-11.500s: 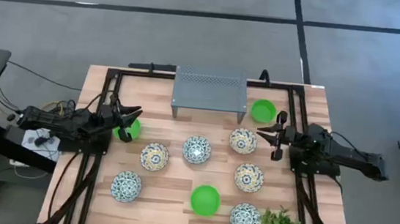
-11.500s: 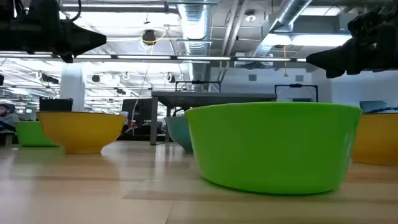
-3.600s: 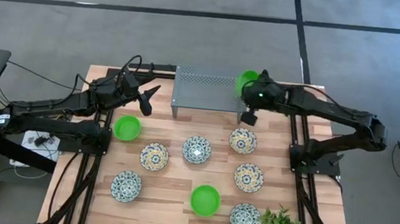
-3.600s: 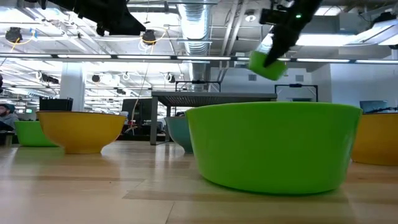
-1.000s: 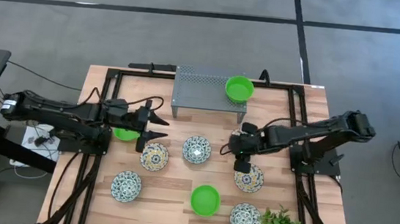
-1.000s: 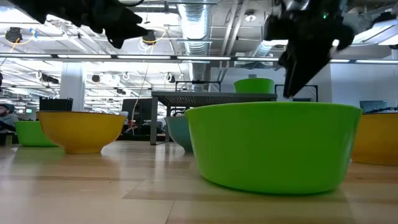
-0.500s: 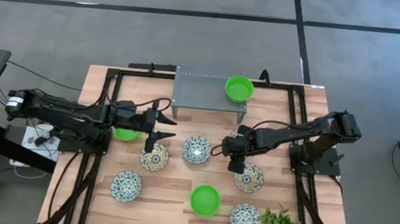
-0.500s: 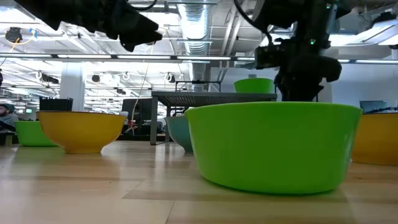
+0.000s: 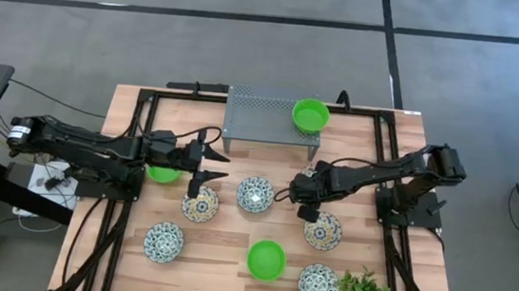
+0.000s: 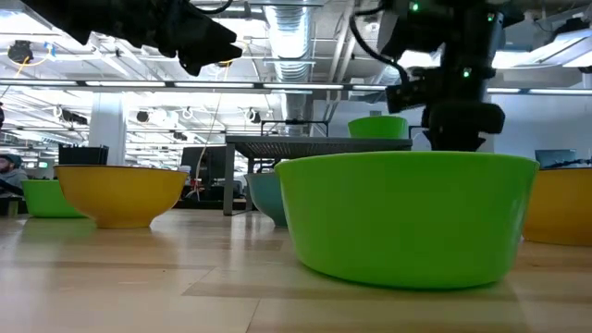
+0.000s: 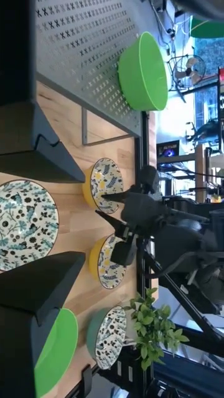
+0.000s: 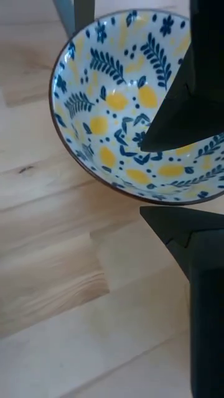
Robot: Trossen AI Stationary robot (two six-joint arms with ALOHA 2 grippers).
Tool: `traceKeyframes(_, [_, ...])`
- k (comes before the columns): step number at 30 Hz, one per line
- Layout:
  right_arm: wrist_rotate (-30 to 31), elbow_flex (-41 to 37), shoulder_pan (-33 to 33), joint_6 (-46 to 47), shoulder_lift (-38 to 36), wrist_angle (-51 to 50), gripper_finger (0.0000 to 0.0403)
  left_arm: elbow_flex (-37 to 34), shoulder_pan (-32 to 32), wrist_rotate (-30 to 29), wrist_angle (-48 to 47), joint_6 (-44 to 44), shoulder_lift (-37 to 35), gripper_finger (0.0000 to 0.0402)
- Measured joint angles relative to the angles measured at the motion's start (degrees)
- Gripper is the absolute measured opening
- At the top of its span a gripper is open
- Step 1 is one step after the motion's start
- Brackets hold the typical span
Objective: Pick & Place Mini bowls
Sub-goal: Put the top right yellow patterned bowl on the shelf
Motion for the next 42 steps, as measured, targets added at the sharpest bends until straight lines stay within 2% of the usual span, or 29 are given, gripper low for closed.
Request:
traceKeyframes(8, [-0.35, 0.00, -0.46, 0.04, 4.08, 0.10, 0.0117, 0.00, 0.00, 0.00, 0.33, -0.02, 0.00, 0.0193])
traceKeyframes(14, [-7.40, 1.59, -0.85, 2.25, 4.72, -1.94, 0.0047, 0.00, 0.00, 0.00, 0.37, -0.08, 0.00, 0.0193])
traceKeyframes(17, [-7.13, 3.09, -0.69, 2.70, 3.89, -3.13, 0.0012, 0.00, 0.00, 0.02, 0.35, -0.61, 0.00, 0.0193])
traceKeyframes(22, [-7.48, 6.04, -0.29, 1.74, 3.25, -5.21, 0.0018, -1.02, 0.00, 0.02, 0.46, -0.70, 0.00, 0.0193])
traceKeyframes(25, [-8.05, 9.56, 0.07, 0.61, 3.25, -7.63, 0.0009, -2.12, 0.00, 0.02, 0.43, -0.88, 0.02, 0.0193])
traceKeyframes(30, [-7.80, 16.81, 1.20, -7.39, 3.23, -7.50, 0.0013, -3.36, 0.00, 0.02, 0.64, -4.28, 0.00, 0.0193])
traceKeyframes(34, [-7.21, 23.38, 1.56, -17.21, 3.23, -7.45, 0.0012, -3.56, 0.00, 0.02, 0.50, -4.76, 0.02, 0.0193])
traceKeyframes(42, [1.75, 34.06, -1.84, -33.10, 3.23, -7.53, 0.0013, -3.56, 0.00, 0.02, 0.66, -4.74, 0.02, 0.0193])
